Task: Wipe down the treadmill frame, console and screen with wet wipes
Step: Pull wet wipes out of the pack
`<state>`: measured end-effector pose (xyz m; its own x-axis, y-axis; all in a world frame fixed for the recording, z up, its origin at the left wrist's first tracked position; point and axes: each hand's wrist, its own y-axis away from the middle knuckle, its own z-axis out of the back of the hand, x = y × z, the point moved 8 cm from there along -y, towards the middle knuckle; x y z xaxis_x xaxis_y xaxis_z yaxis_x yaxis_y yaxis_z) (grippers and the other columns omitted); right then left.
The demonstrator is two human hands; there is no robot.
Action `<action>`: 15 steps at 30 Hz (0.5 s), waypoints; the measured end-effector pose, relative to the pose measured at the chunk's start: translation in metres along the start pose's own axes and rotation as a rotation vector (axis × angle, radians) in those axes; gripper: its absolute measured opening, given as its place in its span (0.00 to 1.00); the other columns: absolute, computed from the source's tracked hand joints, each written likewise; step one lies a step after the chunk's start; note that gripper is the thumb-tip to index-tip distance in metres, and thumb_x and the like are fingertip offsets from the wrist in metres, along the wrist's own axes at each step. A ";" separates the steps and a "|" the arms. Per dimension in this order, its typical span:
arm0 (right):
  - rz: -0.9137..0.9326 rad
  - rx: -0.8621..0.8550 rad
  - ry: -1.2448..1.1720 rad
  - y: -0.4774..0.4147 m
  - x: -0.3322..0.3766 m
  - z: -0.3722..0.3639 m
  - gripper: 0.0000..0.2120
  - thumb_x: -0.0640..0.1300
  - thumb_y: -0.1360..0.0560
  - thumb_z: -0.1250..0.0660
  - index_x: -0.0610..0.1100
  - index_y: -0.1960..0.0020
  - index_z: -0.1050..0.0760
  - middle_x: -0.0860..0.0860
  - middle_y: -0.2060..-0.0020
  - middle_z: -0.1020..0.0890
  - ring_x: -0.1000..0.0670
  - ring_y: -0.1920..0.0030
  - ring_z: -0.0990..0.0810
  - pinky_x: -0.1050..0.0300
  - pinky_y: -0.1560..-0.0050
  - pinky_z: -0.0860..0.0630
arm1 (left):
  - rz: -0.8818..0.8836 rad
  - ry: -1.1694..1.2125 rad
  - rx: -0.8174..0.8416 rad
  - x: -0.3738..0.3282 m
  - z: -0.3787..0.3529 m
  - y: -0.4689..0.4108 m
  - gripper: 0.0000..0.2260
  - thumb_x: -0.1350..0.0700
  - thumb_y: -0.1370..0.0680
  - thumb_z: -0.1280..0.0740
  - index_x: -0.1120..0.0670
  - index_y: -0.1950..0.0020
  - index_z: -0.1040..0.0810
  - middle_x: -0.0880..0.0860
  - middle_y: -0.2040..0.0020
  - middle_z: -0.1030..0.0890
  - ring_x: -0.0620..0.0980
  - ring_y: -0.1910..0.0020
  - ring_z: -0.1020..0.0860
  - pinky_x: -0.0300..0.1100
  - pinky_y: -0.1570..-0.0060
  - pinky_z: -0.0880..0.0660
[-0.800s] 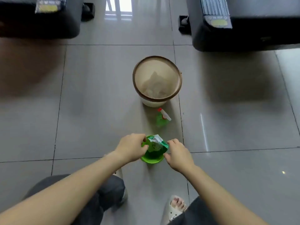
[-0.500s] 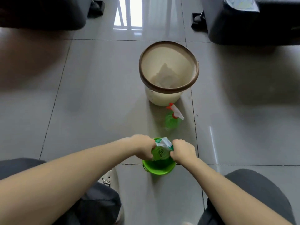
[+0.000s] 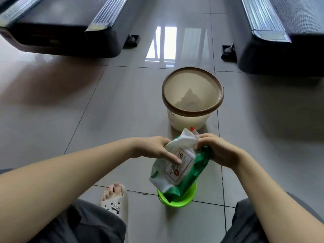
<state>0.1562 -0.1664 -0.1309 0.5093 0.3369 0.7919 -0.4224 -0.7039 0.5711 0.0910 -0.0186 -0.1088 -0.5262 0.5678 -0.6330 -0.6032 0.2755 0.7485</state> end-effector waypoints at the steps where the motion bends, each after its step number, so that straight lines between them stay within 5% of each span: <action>1: 0.047 -0.019 -0.114 0.001 0.007 0.004 0.18 0.39 0.31 0.34 0.33 0.43 0.24 0.39 0.54 0.24 0.47 0.61 0.23 0.60 0.64 0.25 | -0.033 0.093 0.009 -0.009 0.002 0.005 0.19 0.47 0.23 0.25 0.55 0.36 0.19 0.51 0.43 0.14 0.51 0.42 0.16 0.45 0.40 0.20; 5: 0.168 -0.156 -0.542 0.007 0.021 0.009 0.19 0.47 0.23 0.35 0.37 0.36 0.23 0.44 0.54 0.17 0.47 0.59 0.17 0.56 0.59 0.19 | -0.106 0.362 -0.175 -0.028 0.024 0.019 0.18 0.50 0.24 0.26 0.59 0.38 0.19 0.57 0.45 0.14 0.57 0.45 0.15 0.52 0.42 0.19; 9: 0.179 -0.214 -0.560 0.013 0.022 -0.011 0.24 0.58 0.26 0.33 0.43 0.37 0.19 0.43 0.45 0.14 0.43 0.47 0.15 0.46 0.45 0.20 | -0.118 0.539 -0.381 -0.038 0.034 0.018 0.18 0.47 0.25 0.25 0.60 0.45 0.16 0.57 0.51 0.13 0.56 0.53 0.13 0.49 0.49 0.16; 11: 0.171 -0.240 -0.597 0.011 0.020 -0.017 0.23 0.55 0.26 0.32 0.43 0.37 0.19 0.42 0.43 0.15 0.41 0.42 0.16 0.44 0.40 0.20 | -0.065 0.454 -0.472 -0.042 0.040 0.010 0.19 0.42 0.21 0.30 0.59 0.48 0.16 0.55 0.54 0.12 0.52 0.60 0.14 0.44 0.60 0.17; 15: 0.194 -0.316 -0.640 0.006 0.022 0.001 0.20 0.48 0.23 0.33 0.38 0.35 0.21 0.41 0.43 0.15 0.42 0.44 0.15 0.47 0.45 0.17 | -0.055 0.017 -0.712 -0.050 0.068 0.000 0.24 0.36 0.18 0.39 0.56 0.51 0.19 0.53 0.56 0.15 0.56 0.56 0.17 0.55 0.53 0.19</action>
<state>0.1658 -0.1638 -0.1106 0.7004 -0.2741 0.6590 -0.6960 -0.4672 0.5453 0.1583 0.0063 -0.0639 -0.4896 0.5540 -0.6733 -0.8709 -0.2731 0.4086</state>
